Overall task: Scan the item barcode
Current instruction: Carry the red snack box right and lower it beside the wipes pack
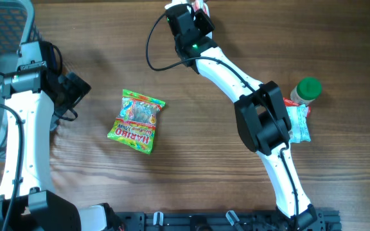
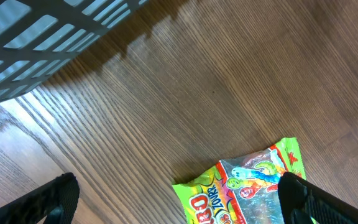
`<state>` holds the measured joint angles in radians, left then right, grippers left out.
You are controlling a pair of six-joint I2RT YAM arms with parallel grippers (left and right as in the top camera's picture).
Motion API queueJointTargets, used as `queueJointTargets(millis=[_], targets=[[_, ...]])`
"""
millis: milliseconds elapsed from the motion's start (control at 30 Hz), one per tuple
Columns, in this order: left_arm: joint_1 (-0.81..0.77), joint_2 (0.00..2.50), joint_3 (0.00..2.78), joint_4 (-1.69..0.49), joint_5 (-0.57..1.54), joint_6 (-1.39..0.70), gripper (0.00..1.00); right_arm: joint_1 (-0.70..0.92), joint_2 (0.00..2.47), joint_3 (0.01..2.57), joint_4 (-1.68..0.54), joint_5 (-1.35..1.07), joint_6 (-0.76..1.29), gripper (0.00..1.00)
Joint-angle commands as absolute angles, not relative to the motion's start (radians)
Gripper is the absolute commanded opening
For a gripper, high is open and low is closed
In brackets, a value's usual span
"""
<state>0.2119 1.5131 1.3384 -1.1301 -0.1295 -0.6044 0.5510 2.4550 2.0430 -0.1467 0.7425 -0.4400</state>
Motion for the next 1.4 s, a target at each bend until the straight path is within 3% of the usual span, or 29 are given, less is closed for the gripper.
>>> queueJointTargets(millis=[0, 200, 400, 600, 800, 933, 1167, 1200, 1267, 1367], targets=[[0.218, 1.520, 1.339, -1.131, -0.125, -0.617, 1.00, 0.553, 2.466, 2.055, -0.127, 0.762, -0.494, 0.04], [0.218, 1.520, 1.339, -1.131, -0.125, -0.617, 1.00, 0.551, 2.392, 2.055, -0.194, 0.705, -0.315, 0.04], [0.218, 1.520, 1.339, -1.131, -0.125, -0.617, 1.00, 0.549, 2.160, 2.055, -0.447, 0.550, -0.146, 0.04], [0.218, 1.520, 1.339, -1.131, -0.125, -0.617, 1.00, 0.518, 1.948, 2.055, -0.958, 0.342, 0.075, 0.04], [0.218, 1.520, 1.339, -1.131, -0.125, -0.617, 1.00, 0.442, 1.934, 1.988, -1.422, 0.237, 0.267, 0.04], [0.218, 1.520, 1.339, -1.131, -0.125, -0.617, 1.00, 0.401, 1.934, 1.814, -1.420, 0.237, 0.293, 0.04], [0.218, 1.520, 1.339, -1.131, -0.125, -0.617, 1.00, 0.327, 1.934, 1.451, -1.176, 0.265, 0.289, 0.04], [0.218, 1.520, 1.339, -1.131, -0.125, -0.617, 1.00, 0.320, 1.935, 1.421, -1.145, 0.265, 0.287, 0.06], [0.218, 1.520, 1.339, -1.131, -0.125, -0.617, 1.00, 0.307, 1.934, 1.370, -1.093, 0.267, 0.281, 0.21], [0.218, 1.520, 1.339, -1.131, -0.125, -0.617, 1.00, 0.291, 1.934, 1.332, -1.047, 0.269, 0.230, 0.53]])
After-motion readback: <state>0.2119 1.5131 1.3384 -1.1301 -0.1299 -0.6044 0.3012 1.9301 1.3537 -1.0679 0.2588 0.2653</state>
